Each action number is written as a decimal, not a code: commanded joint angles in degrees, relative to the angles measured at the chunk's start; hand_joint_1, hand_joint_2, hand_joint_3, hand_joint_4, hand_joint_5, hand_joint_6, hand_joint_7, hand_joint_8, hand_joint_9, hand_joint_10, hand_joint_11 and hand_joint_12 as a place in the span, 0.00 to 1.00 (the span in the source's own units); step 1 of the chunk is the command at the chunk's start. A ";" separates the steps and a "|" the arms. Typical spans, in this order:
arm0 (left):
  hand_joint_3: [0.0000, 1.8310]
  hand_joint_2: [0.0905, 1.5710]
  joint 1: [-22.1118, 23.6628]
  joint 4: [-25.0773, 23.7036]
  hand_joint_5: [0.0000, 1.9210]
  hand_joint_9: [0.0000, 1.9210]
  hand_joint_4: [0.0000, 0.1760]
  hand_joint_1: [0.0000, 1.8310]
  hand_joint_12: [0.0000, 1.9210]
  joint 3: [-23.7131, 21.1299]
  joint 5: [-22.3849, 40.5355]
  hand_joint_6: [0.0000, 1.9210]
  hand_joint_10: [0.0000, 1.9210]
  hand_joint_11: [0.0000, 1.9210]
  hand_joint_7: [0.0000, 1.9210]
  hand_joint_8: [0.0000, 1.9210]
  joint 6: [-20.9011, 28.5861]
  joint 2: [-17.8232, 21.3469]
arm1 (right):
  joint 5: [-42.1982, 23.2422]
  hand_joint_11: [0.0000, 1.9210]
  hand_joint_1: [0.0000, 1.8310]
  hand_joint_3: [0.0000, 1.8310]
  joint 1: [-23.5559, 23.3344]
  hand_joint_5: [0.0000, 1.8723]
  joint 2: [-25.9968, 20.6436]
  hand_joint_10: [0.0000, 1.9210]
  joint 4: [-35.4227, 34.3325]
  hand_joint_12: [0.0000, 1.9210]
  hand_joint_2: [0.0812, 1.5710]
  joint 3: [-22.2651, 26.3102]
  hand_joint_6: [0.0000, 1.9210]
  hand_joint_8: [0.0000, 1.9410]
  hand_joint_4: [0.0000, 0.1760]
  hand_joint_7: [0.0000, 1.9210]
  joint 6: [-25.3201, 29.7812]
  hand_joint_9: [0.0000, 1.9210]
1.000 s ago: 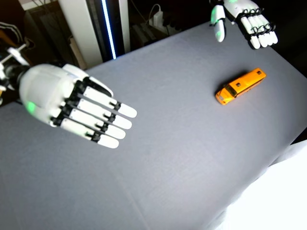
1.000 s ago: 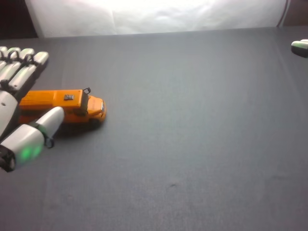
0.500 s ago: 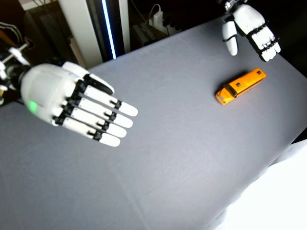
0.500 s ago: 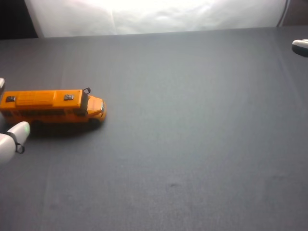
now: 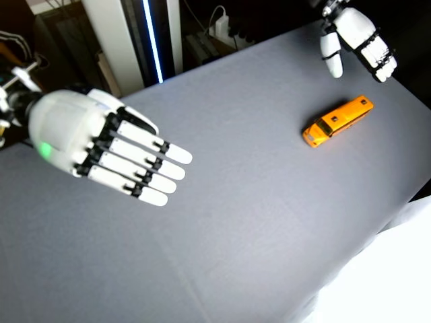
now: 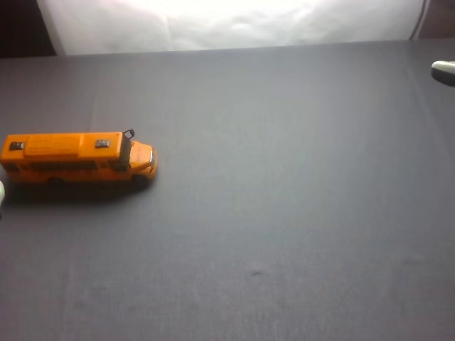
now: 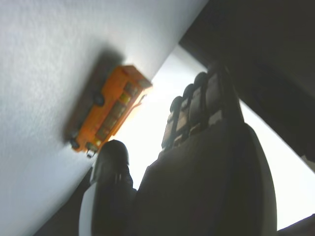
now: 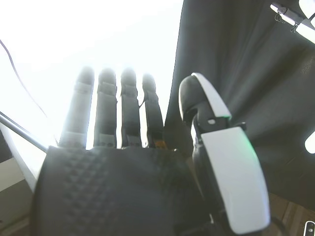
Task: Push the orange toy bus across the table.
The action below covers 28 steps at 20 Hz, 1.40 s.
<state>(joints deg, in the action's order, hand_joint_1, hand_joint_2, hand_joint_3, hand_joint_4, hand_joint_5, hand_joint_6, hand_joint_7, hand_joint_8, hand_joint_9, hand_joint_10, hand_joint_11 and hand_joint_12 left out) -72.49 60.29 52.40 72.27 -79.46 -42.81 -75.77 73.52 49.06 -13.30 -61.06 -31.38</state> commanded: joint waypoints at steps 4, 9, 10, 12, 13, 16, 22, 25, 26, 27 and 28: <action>0.00 0.85 0.39 -1.76 0.01 0.01 0.00 0.00 0.00 1.51 2.07 0.00 0.00 0.00 0.02 0.01 -0.08 -1.34 | -6.74 0.10 0.35 0.00 -0.15 0.17 0.24 0.00 -0.63 0.03 0.90 -0.29 0.00 0.00 0.00 0.17 0.51 0.13; 0.00 0.86 0.93 -2.98 0.01 0.00 0.00 0.00 0.00 2.84 -1.21 0.00 0.00 0.00 0.01 0.00 -0.07 -1.99 | -6.40 0.11 0.34 0.00 -0.15 0.20 0.53 0.00 -0.63 0.02 0.89 -0.33 0.00 0.00 0.00 0.18 0.68 0.14; 0.00 0.86 1.04 -3.32 0.01 0.00 0.00 0.00 0.00 2.96 -1.69 0.00 0.00 0.00 0.01 0.00 -0.07 -2.08 | -6.37 0.11 0.34 0.00 -0.15 0.20 0.60 0.00 -0.64 0.02 0.89 -0.35 0.00 0.00 0.00 0.18 0.68 0.14; 0.00 0.86 1.53 -3.89 0.03 0.01 0.00 0.00 0.00 3.12 -2.38 0.01 0.00 0.00 0.02 0.00 -0.07 -2.36 | -6.30 0.11 0.36 0.00 -0.15 0.20 0.71 0.00 -0.65 0.02 0.89 -0.46 0.00 0.00 0.00 0.19 0.86 0.14; 0.00 0.86 1.81 -4.26 0.03 0.01 0.00 0.00 0.00 3.23 -2.68 0.01 0.00 0.00 0.02 0.00 -0.07 -2.59 | -6.30 0.12 0.36 0.00 -0.15 0.21 0.77 0.00 -0.66 0.03 0.89 -0.51 0.00 0.00 0.00 0.19 0.95 0.14; 0.01 0.87 2.63 -5.55 0.05 0.01 0.00 0.00 0.00 3.64 -3.78 0.01 0.00 0.00 0.03 0.00 -0.09 -3.40 | -6.30 0.14 0.38 0.00 -0.15 0.22 0.87 0.00 -0.65 0.03 0.88 -0.52 0.00 0.00 0.00 0.20 0.97 0.16; 0.00 0.83 3.97 -10.15 0.05 0.00 0.00 0.00 0.00 2.93 -4.76 0.00 0.00 0.00 0.02 0.00 -0.09 -4.21 | -6.22 0.13 0.37 0.00 -0.15 0.21 0.91 0.00 -0.63 0.02 0.89 -0.52 0.00 0.00 0.00 0.20 1.02 0.15; 0.00 0.85 5.57 -13.04 0.04 0.00 0.00 0.00 0.00 2.58 -5.43 0.00 0.00 0.00 0.02 0.00 -1.04 -5.00 | -6.22 0.13 0.37 0.00 -0.14 0.21 0.98 0.00 -0.63 0.02 0.89 -0.52 0.00 0.00 0.00 0.20 1.02 0.15; 0.00 0.83 6.48 -13.91 0.04 0.00 0.00 0.00 0.00 2.46 -5.87 0.00 0.00 0.00 0.01 0.00 -2.04 -5.22 | -6.21 0.13 0.31 0.00 -0.13 0.20 1.01 0.00 -0.62 0.01 0.89 -0.52 0.00 0.00 0.00 0.19 1.02 0.15; 0.00 0.83 7.85 -15.24 0.04 0.00 0.00 0.00 0.00 2.38 -6.77 0.00 0.00 0.00 0.02 0.00 -3.26 -5.57 | -6.21 0.12 0.27 0.00 -0.01 0.20 1.01 0.00 -0.62 0.01 0.88 -0.52 0.00 0.00 0.00 0.19 1.02 0.15; 0.00 0.83 8.92 -16.55 0.05 0.00 0.00 0.00 0.00 2.36 -7.59 0.00 0.00 0.00 0.03 0.01 -3.86 -5.89 | -6.21 0.13 0.27 0.00 0.03 0.21 1.01 0.00 -0.62 0.01 0.88 -0.54 0.00 0.00 0.00 0.20 1.02 0.16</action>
<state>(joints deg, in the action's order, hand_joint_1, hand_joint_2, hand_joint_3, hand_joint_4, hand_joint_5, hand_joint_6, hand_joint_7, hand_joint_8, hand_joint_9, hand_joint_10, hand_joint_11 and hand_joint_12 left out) -63.55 45.84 54.87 58.89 -83.64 -48.64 -75.07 73.87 49.98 -13.04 -61.41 -30.70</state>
